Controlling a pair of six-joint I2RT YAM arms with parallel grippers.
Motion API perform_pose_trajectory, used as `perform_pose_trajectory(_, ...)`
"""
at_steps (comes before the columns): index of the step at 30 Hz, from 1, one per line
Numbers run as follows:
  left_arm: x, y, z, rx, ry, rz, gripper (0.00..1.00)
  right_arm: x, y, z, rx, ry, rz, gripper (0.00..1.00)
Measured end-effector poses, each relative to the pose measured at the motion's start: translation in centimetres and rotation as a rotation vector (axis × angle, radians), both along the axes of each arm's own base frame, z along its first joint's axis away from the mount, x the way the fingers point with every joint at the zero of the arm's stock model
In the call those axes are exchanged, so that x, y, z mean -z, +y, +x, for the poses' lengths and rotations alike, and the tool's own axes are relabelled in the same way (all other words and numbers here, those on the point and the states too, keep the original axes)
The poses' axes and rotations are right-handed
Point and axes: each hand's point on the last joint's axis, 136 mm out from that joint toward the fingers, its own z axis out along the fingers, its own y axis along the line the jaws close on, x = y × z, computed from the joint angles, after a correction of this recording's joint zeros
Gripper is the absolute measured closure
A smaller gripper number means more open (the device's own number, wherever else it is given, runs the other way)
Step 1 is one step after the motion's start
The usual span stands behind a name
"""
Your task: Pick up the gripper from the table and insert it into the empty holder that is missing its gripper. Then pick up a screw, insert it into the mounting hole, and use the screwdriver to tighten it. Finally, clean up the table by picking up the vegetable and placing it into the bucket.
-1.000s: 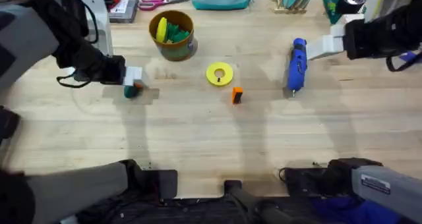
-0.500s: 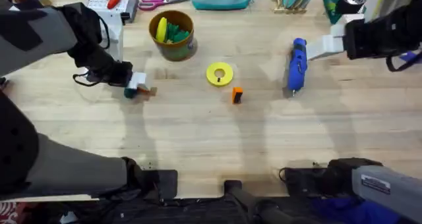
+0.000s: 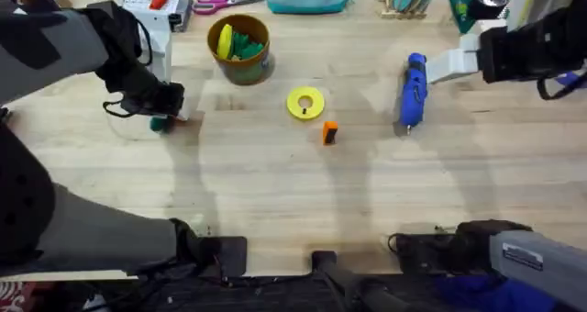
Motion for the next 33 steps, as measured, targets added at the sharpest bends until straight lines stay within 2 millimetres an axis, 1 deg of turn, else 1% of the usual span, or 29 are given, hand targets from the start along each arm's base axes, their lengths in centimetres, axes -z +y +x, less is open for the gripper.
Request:
perform_pose_trajectory(28, -0.2, 0.3, 1.1, 0.000, -0.045, 0.010, 0.997, 0.0, 0.0, 0.0, 0.000, 0.000, 0.000, 0.005)
perform_pose_trajectory(33, -1.2, 0.4, 1.8, 0.000, -0.057, 0.011, 0.997, 0.0, 0.0, -0.1, 0.000, 0.003, 0.000, 0.005)
